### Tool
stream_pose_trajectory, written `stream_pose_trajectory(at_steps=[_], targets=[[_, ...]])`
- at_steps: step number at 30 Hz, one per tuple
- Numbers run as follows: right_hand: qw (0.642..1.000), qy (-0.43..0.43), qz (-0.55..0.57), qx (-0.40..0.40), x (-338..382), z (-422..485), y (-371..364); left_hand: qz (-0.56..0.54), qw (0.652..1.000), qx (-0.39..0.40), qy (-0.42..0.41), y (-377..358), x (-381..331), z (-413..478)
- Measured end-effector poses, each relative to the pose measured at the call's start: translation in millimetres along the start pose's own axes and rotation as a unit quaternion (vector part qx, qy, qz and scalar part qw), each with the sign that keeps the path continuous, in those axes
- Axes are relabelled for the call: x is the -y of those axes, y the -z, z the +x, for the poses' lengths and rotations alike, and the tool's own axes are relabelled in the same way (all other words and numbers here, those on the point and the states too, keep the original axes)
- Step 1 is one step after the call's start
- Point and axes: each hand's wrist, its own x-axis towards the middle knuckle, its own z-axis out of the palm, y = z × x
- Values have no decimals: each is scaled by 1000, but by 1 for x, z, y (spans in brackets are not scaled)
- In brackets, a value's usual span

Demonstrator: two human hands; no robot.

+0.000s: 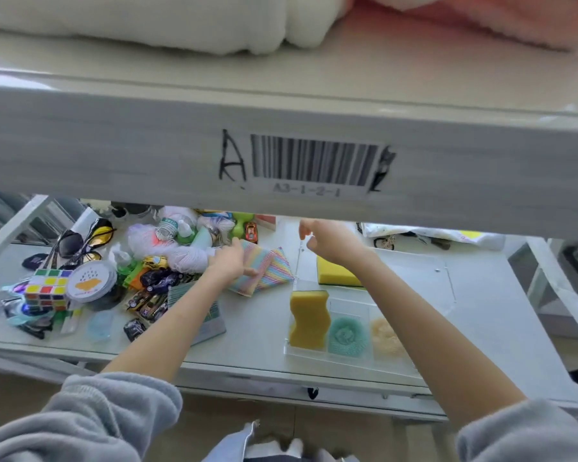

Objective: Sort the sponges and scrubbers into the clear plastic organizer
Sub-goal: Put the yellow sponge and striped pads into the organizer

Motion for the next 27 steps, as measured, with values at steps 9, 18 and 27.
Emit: stream_pose_trajectory(at_steps=[9,18,27], targets=[[994,36,-65,75,34,49,-48,-99,994,-4,-36,23,17,4],[970,33,-140,197,54,70,-98,-172,977,-129,-8,47,38,-29],[992,36,-99,72,69,63,-89,-186,973,-133,11,56,40,-44]])
